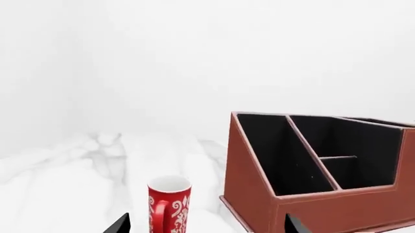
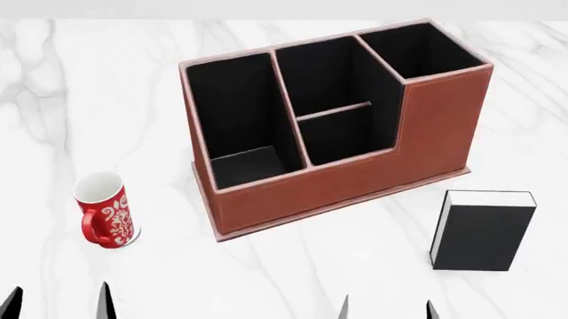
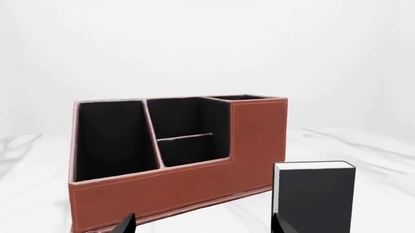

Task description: Pick up the book and place it in the back compartment of the caddy.

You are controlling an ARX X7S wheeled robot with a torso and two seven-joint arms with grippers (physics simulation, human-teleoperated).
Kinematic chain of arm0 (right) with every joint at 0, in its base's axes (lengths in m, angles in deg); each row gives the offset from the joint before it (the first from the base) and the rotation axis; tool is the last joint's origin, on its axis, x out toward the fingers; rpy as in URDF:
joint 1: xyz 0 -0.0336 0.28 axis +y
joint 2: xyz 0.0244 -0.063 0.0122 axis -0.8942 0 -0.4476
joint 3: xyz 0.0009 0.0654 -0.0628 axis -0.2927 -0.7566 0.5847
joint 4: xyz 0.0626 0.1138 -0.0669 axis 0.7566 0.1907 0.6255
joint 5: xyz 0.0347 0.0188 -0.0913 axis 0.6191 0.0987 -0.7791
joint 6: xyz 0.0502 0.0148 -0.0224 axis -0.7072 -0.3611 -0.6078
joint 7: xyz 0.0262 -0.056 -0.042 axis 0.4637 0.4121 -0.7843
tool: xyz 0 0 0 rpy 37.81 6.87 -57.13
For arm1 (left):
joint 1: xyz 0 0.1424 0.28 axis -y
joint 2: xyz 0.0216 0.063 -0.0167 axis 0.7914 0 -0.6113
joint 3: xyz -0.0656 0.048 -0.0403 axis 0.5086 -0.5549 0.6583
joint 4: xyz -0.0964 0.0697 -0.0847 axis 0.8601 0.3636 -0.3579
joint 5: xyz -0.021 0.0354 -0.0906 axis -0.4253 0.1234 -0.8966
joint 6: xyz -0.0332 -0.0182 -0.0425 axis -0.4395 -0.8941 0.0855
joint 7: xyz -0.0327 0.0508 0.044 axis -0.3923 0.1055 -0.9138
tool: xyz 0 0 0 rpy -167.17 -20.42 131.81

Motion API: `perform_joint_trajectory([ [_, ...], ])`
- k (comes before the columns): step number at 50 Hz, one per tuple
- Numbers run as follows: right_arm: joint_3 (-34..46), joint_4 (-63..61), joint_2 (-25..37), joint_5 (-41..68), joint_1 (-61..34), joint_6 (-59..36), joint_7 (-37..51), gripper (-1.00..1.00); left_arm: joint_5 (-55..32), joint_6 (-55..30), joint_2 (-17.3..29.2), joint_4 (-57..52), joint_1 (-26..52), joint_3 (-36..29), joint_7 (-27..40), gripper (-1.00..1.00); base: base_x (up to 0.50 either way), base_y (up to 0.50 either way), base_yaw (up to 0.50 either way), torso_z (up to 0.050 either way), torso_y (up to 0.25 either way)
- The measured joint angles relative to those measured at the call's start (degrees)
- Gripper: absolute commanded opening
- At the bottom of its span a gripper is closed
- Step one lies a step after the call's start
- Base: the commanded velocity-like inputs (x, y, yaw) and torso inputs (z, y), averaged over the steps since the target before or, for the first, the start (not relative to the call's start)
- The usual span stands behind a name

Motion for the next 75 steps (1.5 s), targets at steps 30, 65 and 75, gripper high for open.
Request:
perform_joint_trajectory([
  [30, -0.2, -1.0, 1.0, -6.2, 5.3, 24.8, 11.4, 1.0, -6.0, 29.0, 1.2, -0.3, -5.2, -1.0, 3.7, 1.0, 0.0, 0.0, 0.0, 0.0, 0.0],
  [65, 1.0, -0.6, 2.9, -9.0, 6.3, 31.3, 18.4, 1.0, -9.4, 38.6, 2.5, 1.5, -5.6, -2.6, 5.9, 1.0, -0.03, -0.08, 0.0, 0.0, 0.0],
  [75, 1.7, -0.6, 3.6, -8.8, 6.2, 31.3, 19.3, 1.0, -9.3, 38.9, 2.8, 1.8, -5.4, -2.9, 6.6, 1.0, -0.07, -0.17, 0.0, 0.0, 0.0],
])
